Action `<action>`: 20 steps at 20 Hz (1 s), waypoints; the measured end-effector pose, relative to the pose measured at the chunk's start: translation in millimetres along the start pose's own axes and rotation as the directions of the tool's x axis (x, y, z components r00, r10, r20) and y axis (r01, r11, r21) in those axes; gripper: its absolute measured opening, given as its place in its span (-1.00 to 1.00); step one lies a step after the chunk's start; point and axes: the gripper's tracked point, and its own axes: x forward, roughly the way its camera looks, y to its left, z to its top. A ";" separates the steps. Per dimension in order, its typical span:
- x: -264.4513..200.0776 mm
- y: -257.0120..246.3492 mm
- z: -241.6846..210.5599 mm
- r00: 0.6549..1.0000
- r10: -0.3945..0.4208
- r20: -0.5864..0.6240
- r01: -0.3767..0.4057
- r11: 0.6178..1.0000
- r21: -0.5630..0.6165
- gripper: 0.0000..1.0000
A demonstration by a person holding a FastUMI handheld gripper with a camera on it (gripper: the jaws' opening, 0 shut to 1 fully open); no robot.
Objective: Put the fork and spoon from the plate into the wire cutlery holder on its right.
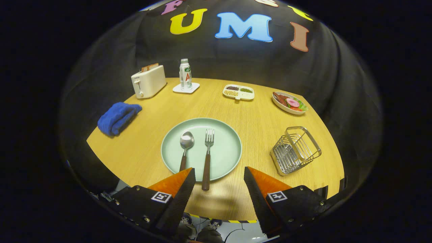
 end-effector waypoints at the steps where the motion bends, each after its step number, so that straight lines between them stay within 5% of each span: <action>1: 3.8 1.4 -4.2 1.000 0.002 -0.014 -0.002 1.000 -0.017 0.77; 4: 17.6 3.4 -16.1 0.998 0.014 -0.059 -0.018 0.998 -0.052 0.68; 6: 27.5 7.9 -23.2 0.995 0.035 -0.089 -0.040 0.998 -0.055 0.36; 9: 36.2 7.1 -25.9 0.993 0.044 -0.106 -0.052 0.995 -0.080 0.30; 11: 37.9 11.6 -31.8 0.987 0.075 -0.139 -0.087 0.993 -0.077 -0.51; 17: 38.1 -3.0 -26.6 0.985 0.053 -0.165 -0.067 0.994 -0.081 -0.91; 20: 27.6 -5.4 -15.7 0.979 0.088 -0.185 -0.107 0.990 -0.094 -0.91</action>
